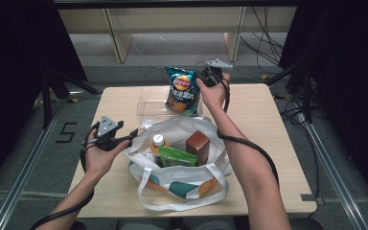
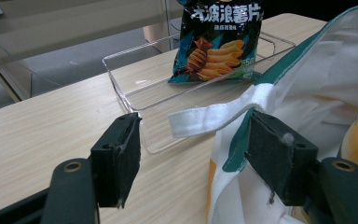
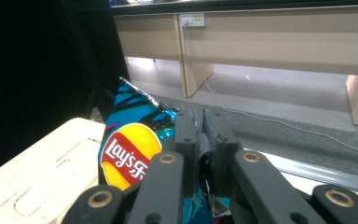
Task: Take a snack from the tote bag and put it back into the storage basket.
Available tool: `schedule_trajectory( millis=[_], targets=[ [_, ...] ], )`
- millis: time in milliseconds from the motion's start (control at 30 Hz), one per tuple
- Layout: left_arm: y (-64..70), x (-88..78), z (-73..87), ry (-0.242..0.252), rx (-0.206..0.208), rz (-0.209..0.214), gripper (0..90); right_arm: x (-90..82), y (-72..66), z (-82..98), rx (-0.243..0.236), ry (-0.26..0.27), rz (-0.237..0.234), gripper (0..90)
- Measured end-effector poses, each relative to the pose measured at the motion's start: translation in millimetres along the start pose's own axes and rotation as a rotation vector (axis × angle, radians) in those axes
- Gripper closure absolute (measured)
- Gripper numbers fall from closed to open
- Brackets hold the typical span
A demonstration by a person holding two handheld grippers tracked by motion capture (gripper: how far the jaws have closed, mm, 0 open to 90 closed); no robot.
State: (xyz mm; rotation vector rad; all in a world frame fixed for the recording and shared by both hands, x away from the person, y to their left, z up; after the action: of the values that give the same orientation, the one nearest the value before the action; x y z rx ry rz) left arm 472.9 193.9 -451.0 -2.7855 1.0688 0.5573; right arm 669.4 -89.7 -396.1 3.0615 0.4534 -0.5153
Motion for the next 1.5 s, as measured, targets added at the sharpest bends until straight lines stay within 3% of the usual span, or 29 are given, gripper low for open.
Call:
schedule_trajectory(
  millis=[100,200,233,333,500,600,700,800,1033,1500],
  targets=[
    [0.3,0.3,0.1,-0.001,0.000,0.000,34.2,-1.5,1.1,1.5,0.020,-0.016,0.015,82.9],
    [0.0,0.4,0.2,-0.001,0.001,0.001,34.1,-0.3,4.6,2.3,-0.001,-0.003,0.027,79.4],
    [0.0,0.4,0.2,-0.001,0.001,0.001,34.1,-0.9,4.4,2.9,0.019,-0.018,0.026,77.8],
    [-0.2,0.3,0.3,-0.001,0.001,0.001,34.1,-1.0,6.2,3.7,0.016,-0.016,0.031,75.1],
    [0.3,0.3,-0.2,0.003,-0.001,-0.001,33.9,-3.0,10.0,4.1,-0.009,-0.014,0.038,63.3],
    [0.7,0.2,-0.4,0.004,-0.001,0.000,33.9,-7.8,10.2,1.9,0.017,-0.013,0.040,57.6],
    [0.8,0.1,-0.5,0.005,-0.002,0.000,33.9,-13.4,11.9,-0.9,0.001,0.007,0.042,53.9],
    [0.7,0.0,-0.3,0.003,-0.001,-0.001,33.9,-20.6,12.2,-1.8,-0.008,-0.003,0.032,52.0],
    [1.2,-0.3,-0.5,0.001,0.006,-0.002,34.0,-42.1,13.8,-7.6,-0.002,0.027,0.012,48.6],
    [2.1,-0.6,0.0,-0.003,0.005,-0.004,34.0,-81.7,11.1,-1.7,-0.014,0.020,-0.051,47.5]
  ],
)
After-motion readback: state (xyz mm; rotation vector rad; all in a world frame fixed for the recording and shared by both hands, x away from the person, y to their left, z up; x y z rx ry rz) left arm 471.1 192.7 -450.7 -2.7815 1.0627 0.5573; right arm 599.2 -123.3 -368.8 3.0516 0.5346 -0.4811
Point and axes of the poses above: each handheld gripper's, and its own axes: x roughly forward along the jaws, z roughly out of its underside, y roughly to its right, the point moved 6 cm from there along x, roughly forward along the jaws, and after that the axes turned 13 degrees about z, right-handed, at the moved point
